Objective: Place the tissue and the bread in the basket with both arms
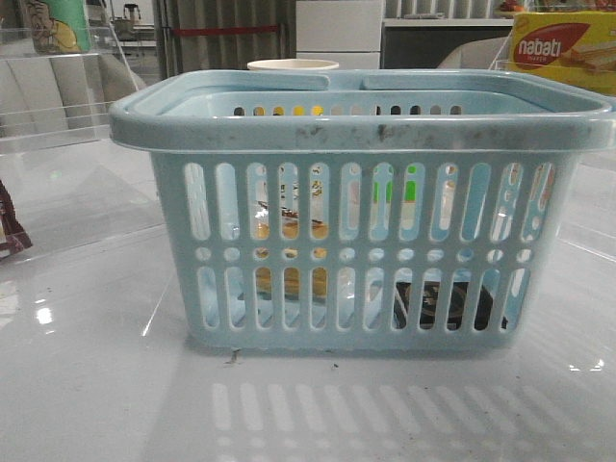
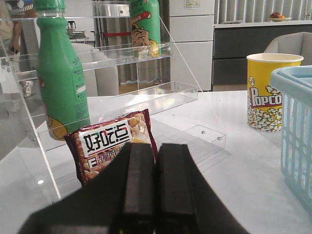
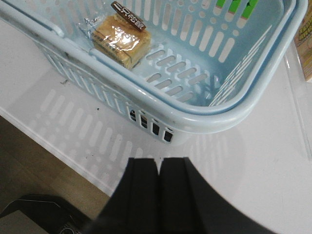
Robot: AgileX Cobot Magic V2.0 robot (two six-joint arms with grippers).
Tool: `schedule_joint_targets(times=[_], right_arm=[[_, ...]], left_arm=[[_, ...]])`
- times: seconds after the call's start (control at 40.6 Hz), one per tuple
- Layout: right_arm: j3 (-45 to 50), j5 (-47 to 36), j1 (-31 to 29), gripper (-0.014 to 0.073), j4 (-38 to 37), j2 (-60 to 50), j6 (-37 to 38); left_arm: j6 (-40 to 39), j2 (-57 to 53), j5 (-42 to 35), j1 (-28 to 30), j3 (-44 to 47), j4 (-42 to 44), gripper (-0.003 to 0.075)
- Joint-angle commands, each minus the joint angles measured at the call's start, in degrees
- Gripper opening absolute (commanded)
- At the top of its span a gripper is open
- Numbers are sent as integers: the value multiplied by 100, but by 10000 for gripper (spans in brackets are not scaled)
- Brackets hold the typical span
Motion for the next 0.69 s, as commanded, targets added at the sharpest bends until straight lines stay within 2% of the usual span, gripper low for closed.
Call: schedule_joint_targets(times=[0.0, 0.665], right_arm=[[-149, -389, -3, 53, -13, -36, -61], [-149, -389, -3, 53, -13, -36, -61]], left_arm=[[-85, -98, -532, -53, -4, 23, 91], [-85, -98, -532, -236, -4, 23, 91]])
